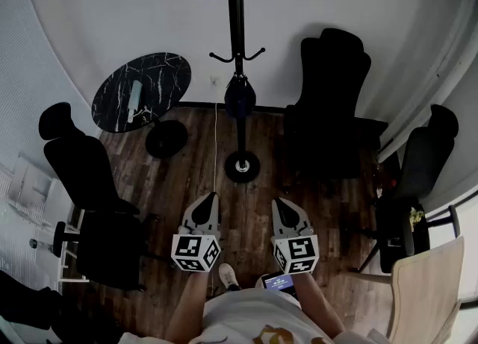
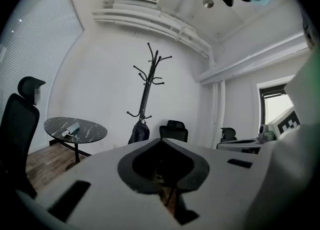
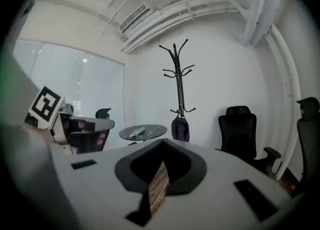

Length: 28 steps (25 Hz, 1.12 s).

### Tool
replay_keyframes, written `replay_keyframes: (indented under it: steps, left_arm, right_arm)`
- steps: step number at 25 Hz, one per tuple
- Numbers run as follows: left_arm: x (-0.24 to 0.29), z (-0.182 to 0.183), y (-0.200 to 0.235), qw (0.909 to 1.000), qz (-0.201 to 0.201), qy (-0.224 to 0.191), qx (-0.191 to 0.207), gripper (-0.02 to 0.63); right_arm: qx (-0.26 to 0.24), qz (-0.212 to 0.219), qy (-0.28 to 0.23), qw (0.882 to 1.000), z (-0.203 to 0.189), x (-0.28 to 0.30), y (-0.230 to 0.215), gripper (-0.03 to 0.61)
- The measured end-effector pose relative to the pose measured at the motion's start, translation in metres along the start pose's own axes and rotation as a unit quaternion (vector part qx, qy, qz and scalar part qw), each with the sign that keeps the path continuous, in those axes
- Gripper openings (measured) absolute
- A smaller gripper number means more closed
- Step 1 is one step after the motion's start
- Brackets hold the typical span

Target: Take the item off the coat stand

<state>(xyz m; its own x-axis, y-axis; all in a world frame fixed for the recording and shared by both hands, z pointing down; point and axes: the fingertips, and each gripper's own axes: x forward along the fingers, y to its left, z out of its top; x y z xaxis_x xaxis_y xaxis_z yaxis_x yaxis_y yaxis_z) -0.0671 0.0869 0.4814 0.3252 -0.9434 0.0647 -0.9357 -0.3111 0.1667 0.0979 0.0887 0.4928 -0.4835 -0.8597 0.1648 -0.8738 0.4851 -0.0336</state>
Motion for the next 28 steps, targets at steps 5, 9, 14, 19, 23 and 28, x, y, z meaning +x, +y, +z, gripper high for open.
replay_keyframes:
  steps: [5, 9, 14, 19, 23, 28]
  left_arm:
    - [-0.008, -0.012, -0.011, 0.9997, 0.0, 0.024, 0.007, 0.02]
    - [-0.012, -0.01, -0.013, 0.9979, 0.023, 0.027, 0.054, 0.02]
    - [-0.022, -0.01, -0.025, 0.9982, 0.015, 0.023, 0.052, 0.02]
    - [-0.033, -0.01, -0.038, 0.9999, -0.003, 0.009, -0.002, 0.02]
    - [-0.036, -0.006, -0.042, 0.9994, -0.019, 0.006, -0.027, 0.02]
    - [-0.027, -0.003, -0.039, 0.9997, -0.006, 0.001, -0.024, 0.02]
  right_arm:
    - [0.004, 0.002, 0.005, 1.0, -0.003, -0.015, 0.002, 0.011]
    - [0.007, 0.015, 0.001, 1.0, -0.003, -0.018, 0.006, 0.011]
    - [0.024, 0.023, -0.005, 0.999, -0.002, -0.027, 0.006, 0.011]
    - [0.033, 0.044, -0.015, 0.998, -0.002, -0.041, 0.005, 0.011]
    - [0.032, 0.047, -0.013, 0.998, -0.007, -0.048, 0.0, 0.011]
    - [0.03, 0.055, -0.02, 0.998, -0.004, -0.044, -0.003, 0.012]
